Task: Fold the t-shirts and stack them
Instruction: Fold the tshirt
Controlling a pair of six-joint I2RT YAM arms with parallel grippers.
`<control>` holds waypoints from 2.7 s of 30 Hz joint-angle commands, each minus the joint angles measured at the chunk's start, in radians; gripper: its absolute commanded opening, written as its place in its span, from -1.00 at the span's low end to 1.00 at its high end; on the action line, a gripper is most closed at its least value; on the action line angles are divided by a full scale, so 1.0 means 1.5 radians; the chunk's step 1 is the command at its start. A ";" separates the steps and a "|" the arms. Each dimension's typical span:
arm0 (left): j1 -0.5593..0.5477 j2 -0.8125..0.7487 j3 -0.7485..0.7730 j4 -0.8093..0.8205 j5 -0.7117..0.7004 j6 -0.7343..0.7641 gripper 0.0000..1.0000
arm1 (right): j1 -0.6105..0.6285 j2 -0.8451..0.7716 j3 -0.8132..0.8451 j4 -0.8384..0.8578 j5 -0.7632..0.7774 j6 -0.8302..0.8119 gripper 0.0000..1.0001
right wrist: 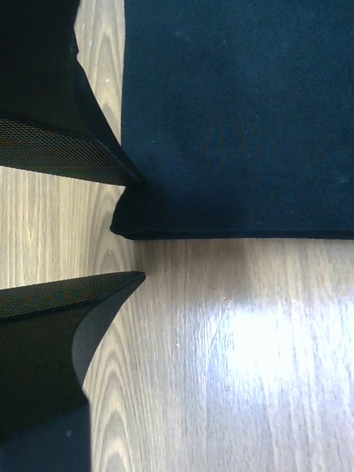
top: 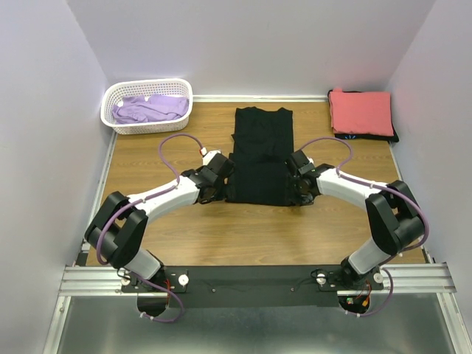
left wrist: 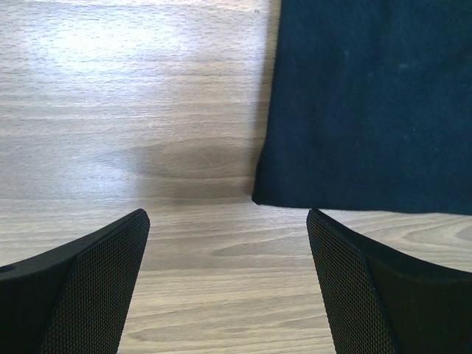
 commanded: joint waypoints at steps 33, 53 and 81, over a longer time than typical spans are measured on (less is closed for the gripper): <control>-0.005 0.119 0.055 0.027 0.064 -0.003 0.43 | 0.009 0.059 -0.079 0.019 -0.022 -0.021 -0.99; -0.015 0.204 0.081 -0.064 0.102 0.026 0.27 | 0.009 0.000 -0.071 0.013 -0.029 -0.013 -0.99; -0.067 0.286 0.124 -0.195 0.033 0.045 -0.22 | 0.009 -0.013 -0.072 0.023 -0.011 -0.031 -0.99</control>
